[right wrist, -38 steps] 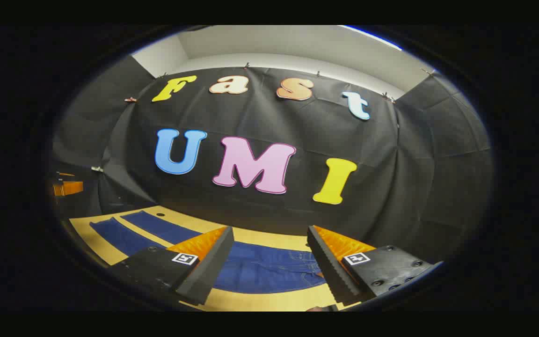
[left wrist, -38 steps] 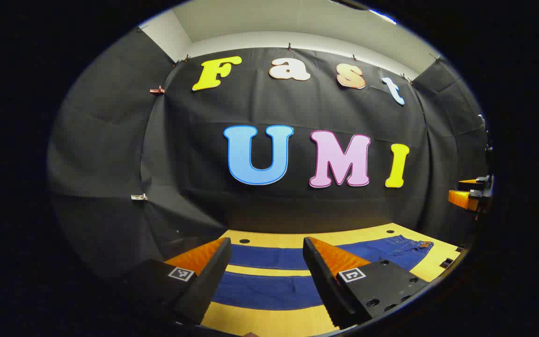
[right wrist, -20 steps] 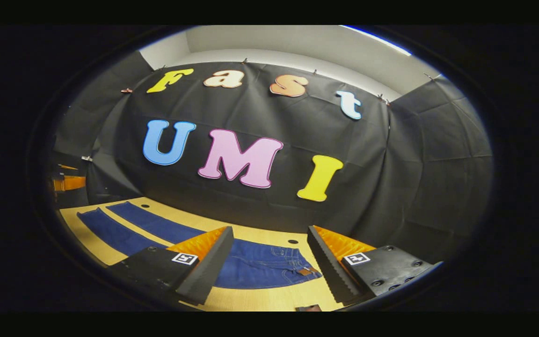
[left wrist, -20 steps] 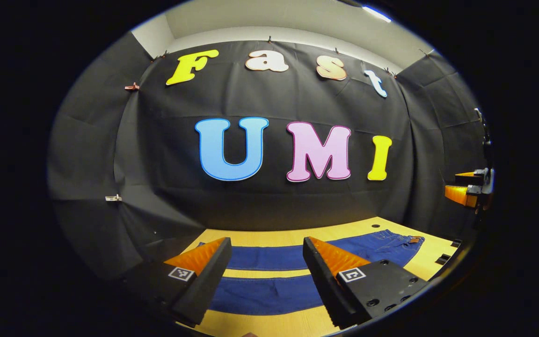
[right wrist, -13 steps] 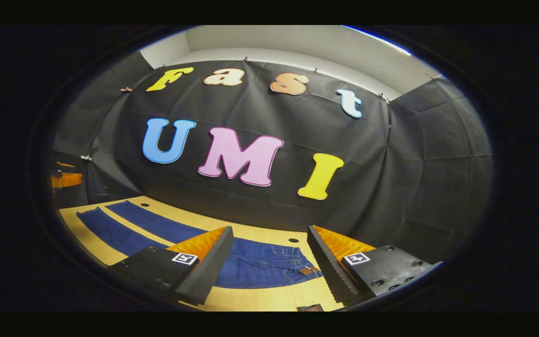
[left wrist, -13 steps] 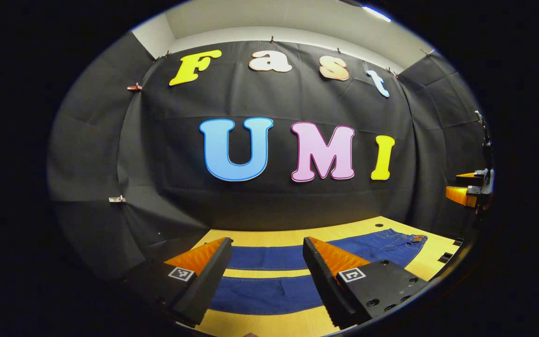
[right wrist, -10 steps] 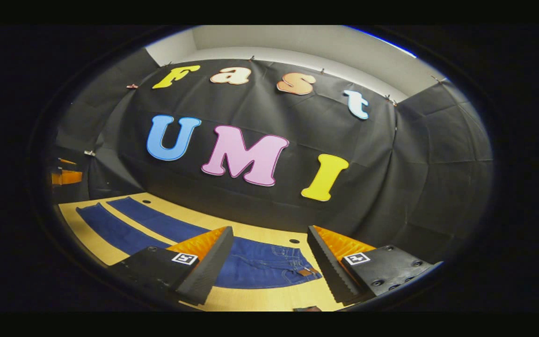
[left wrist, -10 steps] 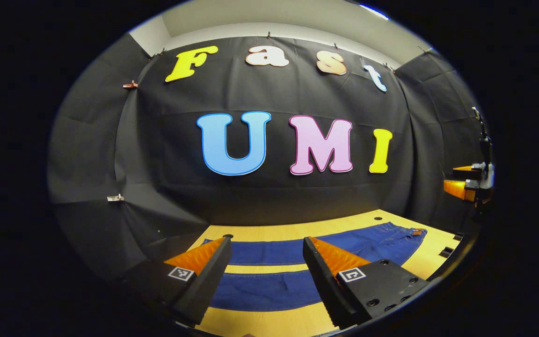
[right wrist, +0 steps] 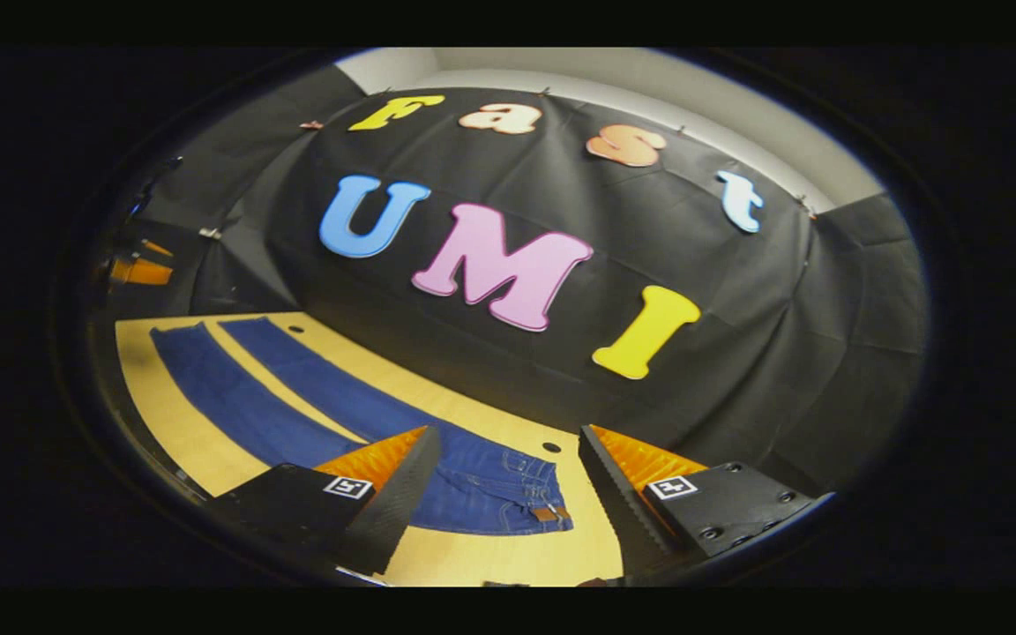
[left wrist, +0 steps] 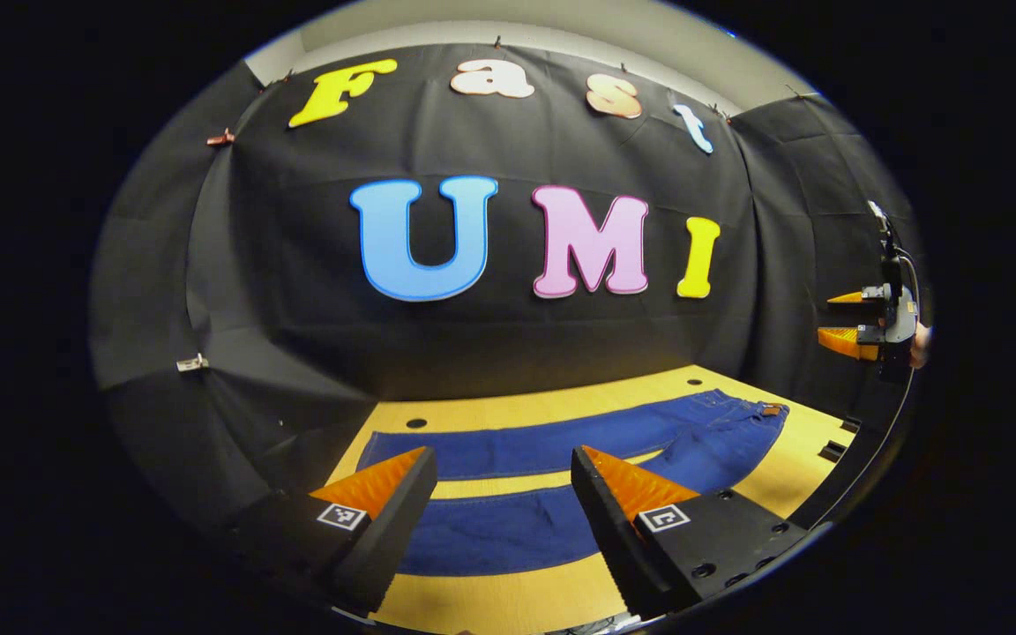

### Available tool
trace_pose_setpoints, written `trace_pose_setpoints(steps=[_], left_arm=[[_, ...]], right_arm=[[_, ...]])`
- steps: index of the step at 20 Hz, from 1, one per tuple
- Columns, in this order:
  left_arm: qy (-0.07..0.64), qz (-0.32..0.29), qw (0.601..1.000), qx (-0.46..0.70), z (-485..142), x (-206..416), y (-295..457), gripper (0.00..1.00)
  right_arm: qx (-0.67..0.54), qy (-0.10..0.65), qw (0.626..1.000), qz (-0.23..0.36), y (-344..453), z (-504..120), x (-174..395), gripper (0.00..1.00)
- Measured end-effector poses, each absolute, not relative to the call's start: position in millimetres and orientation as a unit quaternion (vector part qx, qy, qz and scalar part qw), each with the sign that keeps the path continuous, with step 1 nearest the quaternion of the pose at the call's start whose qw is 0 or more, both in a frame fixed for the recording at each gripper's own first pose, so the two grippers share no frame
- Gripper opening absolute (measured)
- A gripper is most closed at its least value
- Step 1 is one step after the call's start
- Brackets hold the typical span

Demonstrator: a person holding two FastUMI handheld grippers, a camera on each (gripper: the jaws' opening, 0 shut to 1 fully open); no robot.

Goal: Grasp the waist and the cuffs of the jeans and fold them to make the two legs overlap; first hold the waist and fold one-third of the jeans toward the cuffs, then hold the cuffs and fold the remaining one-third in the same direction to finish folding.

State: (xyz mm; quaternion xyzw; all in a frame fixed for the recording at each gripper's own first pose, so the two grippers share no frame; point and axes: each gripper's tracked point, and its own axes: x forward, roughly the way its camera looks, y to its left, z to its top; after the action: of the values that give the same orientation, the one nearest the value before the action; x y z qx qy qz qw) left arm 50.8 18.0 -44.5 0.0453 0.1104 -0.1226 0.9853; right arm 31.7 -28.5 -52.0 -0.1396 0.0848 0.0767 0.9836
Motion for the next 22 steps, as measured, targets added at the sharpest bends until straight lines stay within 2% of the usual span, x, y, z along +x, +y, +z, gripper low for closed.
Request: trace_pose_setpoints(steps=[3,5,9,12,15,22], left_arm=[[0.144,-0.164,0.973,0.073,-62,60,29,0.96],[0.167,-0.212,0.954,0.127,-75,62,36,0.96],[0.240,-0.315,0.886,0.239,-124,45,47,0.98],[0.293,-0.371,0.836,0.280,-154,36,59,0.98],[0.355,-0.391,0.791,0.310,-188,38,81,0.98],[0.475,-0.377,0.717,0.343,-256,78,123,0.98]], right_arm=[[-0.174,0.137,0.964,0.150,-22,-84,40,0.97],[-0.207,0.175,0.941,0.201,-20,-105,43,0.97],[-0.247,0.277,0.879,0.298,-23,-169,43,0.97],[-0.263,0.340,0.832,0.350,-20,-203,39,0.97],[-0.266,0.384,0.797,0.383,-18,-237,43,0.96],[-0.277,0.465,0.707,0.455,-30,-318,56,0.97]])
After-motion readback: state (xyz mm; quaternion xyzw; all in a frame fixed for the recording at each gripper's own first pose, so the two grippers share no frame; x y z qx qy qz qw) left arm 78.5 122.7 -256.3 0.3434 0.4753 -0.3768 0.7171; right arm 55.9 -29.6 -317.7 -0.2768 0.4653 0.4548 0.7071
